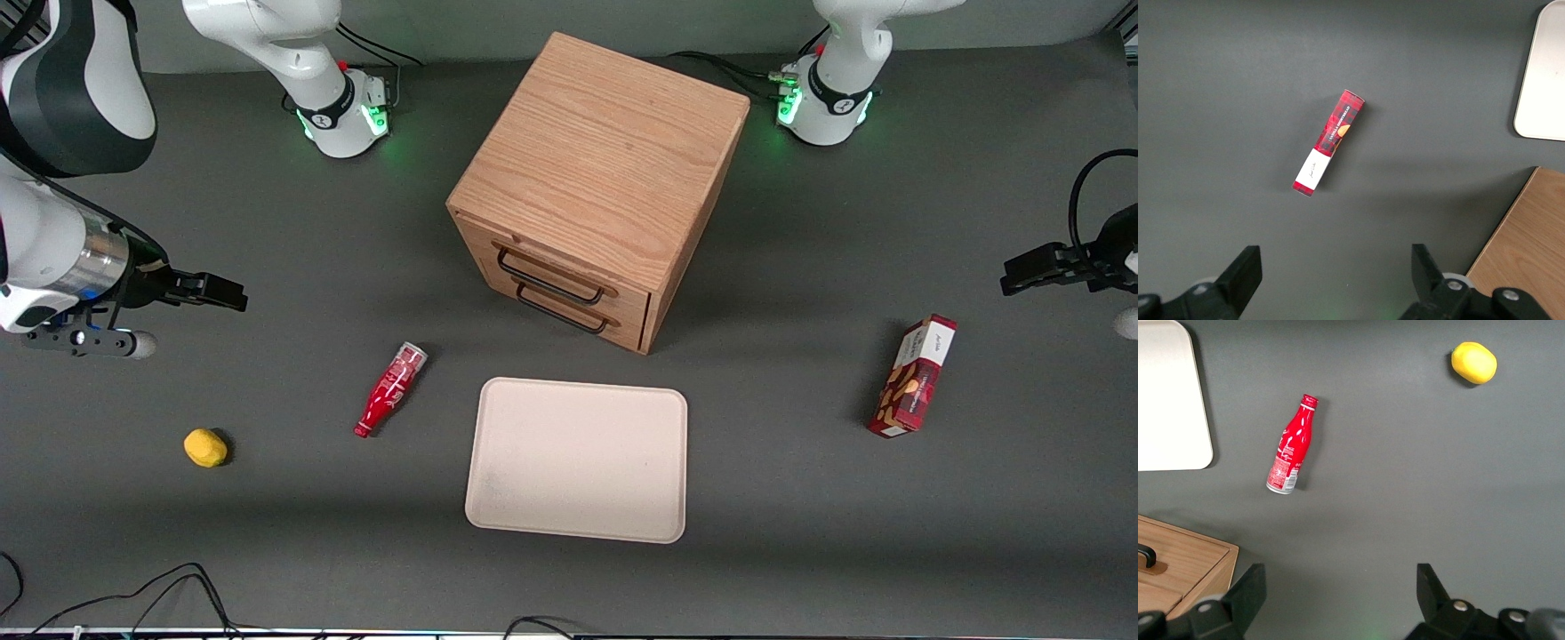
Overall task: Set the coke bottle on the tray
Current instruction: 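Move the right gripper out toward the red Coca-Cola bottle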
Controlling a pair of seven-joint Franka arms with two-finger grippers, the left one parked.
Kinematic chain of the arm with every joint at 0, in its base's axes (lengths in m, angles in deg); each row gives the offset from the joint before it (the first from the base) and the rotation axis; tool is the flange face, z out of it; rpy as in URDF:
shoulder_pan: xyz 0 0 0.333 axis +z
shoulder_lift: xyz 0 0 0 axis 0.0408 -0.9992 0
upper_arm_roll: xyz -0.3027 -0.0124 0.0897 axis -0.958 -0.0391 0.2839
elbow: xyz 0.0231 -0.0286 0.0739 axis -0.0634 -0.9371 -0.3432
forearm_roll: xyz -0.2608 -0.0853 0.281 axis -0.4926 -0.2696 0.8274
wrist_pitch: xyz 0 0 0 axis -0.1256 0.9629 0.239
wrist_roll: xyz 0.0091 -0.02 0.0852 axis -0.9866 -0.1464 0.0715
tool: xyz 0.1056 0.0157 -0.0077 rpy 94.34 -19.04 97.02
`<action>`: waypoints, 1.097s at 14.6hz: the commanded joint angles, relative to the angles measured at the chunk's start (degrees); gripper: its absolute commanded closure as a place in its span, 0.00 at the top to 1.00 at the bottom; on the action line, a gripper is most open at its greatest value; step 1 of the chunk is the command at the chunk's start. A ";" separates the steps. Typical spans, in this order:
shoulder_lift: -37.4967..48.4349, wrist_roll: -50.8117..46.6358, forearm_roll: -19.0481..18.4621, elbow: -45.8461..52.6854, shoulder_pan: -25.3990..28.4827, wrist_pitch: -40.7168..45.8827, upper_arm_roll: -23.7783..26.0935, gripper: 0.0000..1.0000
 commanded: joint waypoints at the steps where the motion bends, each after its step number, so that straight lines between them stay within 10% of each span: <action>1: 0.11 0.66 1.40 0.80 0.40 1.99 -0.83 1.00; 16: -7.43 -5.31 1.22 7.11 2.49 1.64 0.58 1.00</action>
